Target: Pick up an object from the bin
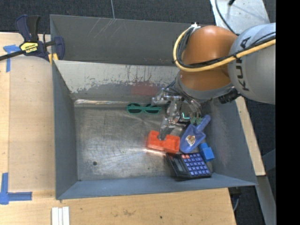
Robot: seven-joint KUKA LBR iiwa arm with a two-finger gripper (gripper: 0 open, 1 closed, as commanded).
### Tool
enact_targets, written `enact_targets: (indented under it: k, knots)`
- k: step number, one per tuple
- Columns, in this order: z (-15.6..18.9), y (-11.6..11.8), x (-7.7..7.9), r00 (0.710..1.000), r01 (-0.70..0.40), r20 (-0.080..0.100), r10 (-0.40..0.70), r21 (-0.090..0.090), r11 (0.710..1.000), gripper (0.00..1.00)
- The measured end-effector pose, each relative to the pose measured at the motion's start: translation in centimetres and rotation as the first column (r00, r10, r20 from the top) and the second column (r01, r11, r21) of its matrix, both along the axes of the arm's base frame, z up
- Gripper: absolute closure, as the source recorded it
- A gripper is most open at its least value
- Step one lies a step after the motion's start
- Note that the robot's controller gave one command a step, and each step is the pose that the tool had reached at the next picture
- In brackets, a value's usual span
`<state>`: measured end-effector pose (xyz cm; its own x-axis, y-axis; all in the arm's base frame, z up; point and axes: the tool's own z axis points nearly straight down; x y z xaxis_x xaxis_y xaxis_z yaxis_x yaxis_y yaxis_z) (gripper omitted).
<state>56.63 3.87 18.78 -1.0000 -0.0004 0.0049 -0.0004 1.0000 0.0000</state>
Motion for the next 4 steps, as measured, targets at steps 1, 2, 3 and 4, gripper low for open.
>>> enact_targets:
  k: [1, 2, 3, 4]
  knots:
    - [0.4, 0.0, 0.2, 1.0, 0.0, 0.008, 0.0, 0.001, 1.0, 0.0]
    - [-2.4, 0.4, -1.9, 0.998, 0.059, 0.013, -0.059, 0.001, 0.998, 0.0]
    - [-8.7, -1.5, -1.2, 0.992, 0.125, 0.012, -0.125, 0.002, 0.992, 0.0]
    - [-11.2, -3.2, -4.0, 0.997, 0.076, 0.026, -0.076, 0.003, 0.997, 1.0]
